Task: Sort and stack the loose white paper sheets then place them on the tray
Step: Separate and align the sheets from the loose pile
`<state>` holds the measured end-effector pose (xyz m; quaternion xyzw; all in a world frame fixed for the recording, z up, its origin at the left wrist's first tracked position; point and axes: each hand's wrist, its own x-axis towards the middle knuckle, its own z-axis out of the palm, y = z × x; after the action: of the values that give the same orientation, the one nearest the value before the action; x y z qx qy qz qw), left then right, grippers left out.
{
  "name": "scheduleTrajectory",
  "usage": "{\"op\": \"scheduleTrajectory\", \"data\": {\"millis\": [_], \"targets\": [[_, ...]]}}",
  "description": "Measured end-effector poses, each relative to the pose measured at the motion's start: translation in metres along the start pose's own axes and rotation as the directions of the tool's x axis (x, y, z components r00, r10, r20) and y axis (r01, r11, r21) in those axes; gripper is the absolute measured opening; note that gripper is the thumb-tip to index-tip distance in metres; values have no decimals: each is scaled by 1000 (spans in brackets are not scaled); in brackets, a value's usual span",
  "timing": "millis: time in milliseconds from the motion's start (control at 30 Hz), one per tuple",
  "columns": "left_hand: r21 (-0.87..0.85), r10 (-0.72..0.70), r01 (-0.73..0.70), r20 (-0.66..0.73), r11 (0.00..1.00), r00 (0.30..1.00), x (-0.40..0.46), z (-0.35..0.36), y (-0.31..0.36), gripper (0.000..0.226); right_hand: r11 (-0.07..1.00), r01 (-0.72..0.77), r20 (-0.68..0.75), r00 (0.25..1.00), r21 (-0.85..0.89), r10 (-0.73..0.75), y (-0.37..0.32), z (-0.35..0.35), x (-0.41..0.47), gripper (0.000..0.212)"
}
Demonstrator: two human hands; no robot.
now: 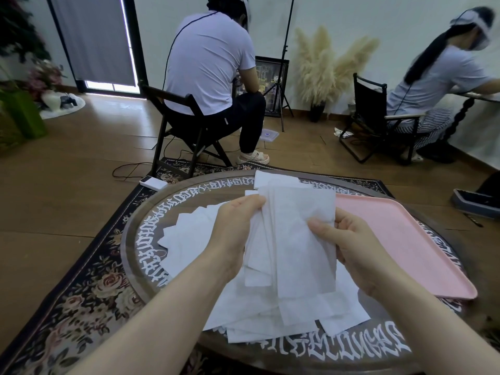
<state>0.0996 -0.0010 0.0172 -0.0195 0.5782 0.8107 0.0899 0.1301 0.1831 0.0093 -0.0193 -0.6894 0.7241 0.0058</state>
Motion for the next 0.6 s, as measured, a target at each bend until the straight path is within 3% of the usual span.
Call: {"op": "scheduleTrajectory", "data": {"millis": [333,500,600], "targets": [[-52,-9,10,18,999,1000,1,1,-3,24,1000,-4,-6,1000,11,4,-2,2,-1,20],[-50,12,-6,117,999,993,1,0,-4,34,1000,25,-33,999,11,-25,-4,5,-5,31],[-41,14,-8,131,999,991,2,1,-7,26,999,35,-51,998,16,-34,-5,8,-6,30]]}}
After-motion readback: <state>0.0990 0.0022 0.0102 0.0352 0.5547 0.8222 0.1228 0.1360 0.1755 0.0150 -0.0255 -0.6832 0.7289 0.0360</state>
